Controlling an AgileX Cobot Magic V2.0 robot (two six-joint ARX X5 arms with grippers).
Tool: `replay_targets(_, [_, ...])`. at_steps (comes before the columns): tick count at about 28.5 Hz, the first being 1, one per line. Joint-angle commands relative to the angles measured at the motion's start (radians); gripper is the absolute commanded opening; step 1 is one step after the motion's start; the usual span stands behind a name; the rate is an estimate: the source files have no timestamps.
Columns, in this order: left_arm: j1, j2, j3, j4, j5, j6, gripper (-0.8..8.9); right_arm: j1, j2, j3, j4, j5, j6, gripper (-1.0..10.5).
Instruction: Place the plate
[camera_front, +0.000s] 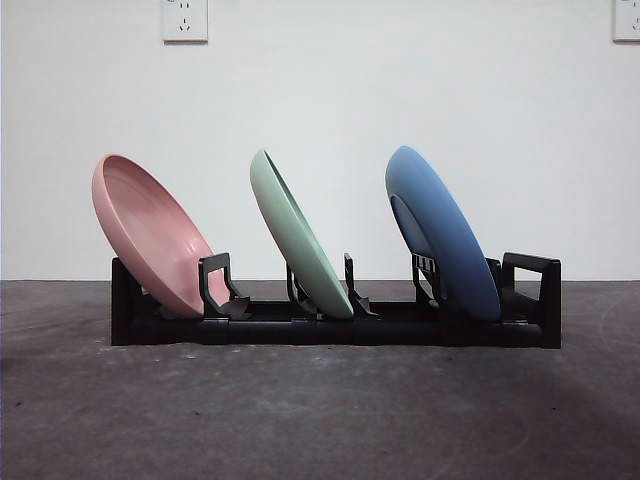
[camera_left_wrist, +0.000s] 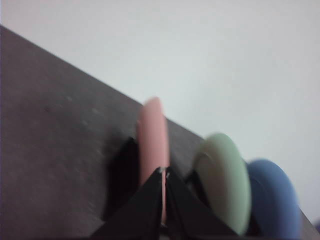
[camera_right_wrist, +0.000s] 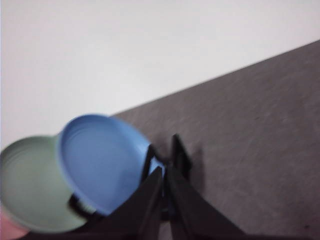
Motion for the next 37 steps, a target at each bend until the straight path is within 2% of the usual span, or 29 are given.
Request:
replay_targets(1, [0.000, 0.080, 0.132, -0.105, 0.084, 0.081, 0.11, 0.000, 0.094, 0.128, -0.091, -0.056, -0.063, 0.2])
replay_targets(6, [0.000, 0.209, 0.321, -0.288, 0.150, 0.176, 0.11, 0.001, 0.253, 0.305, -0.214, -0.134, -0.111, 0.2])
replay_targets(14, [-0.002, 0.418, 0.611, -0.587, 0.151, 0.333, 0.11, 0.033, 0.497, 0.566, -0.416, -0.253, -0.141, 0.2])
replay_targets(22, [-0.035, 0.646, 0.850, -0.801, 0.150, 0.474, 0.11, 0.119, 0.724, 0.777, -0.603, -0.249, -0.243, 0.2])
replay_targets(27, [-0.090, 0.821, 0.993, -0.967, 0.149, 0.627, 0.11, 0.170, 0.855, 0.865, -0.675, -0.215, -0.329, 0.2])
replay_targets(29, [-0.113, 0.885, 1.023, -0.985, 0.148, 0.634, 0.11, 0.190, 0.900, 0.882, -0.686, -0.209, -0.356, 0.2])
replay_targets(30, [-0.119, 0.904, 1.029, -0.983, 0.148, 0.634, 0.26, 0.196, 0.913, 0.883, -0.687, -0.209, -0.369, 0.4])
replay_targets(33, [-0.130, 0.937, 1.029, -0.962, 0.148, 0.634, 3.64, 0.214, 0.947, 0.883, -0.695, -0.169, -0.375, 2.9])
replay_targets(34, [-0.131, 0.938, 1.029, -0.960, 0.148, 0.634, 3.78, 0.218, 0.951, 0.883, -0.695, -0.163, -0.375, 3.3])
replay_targets(37, [-0.131, 0.937, 1.029, -0.951, 0.148, 0.633, 3.75, 0.230, 0.975, 0.908, -0.701, -0.164, -0.355, 3.3])
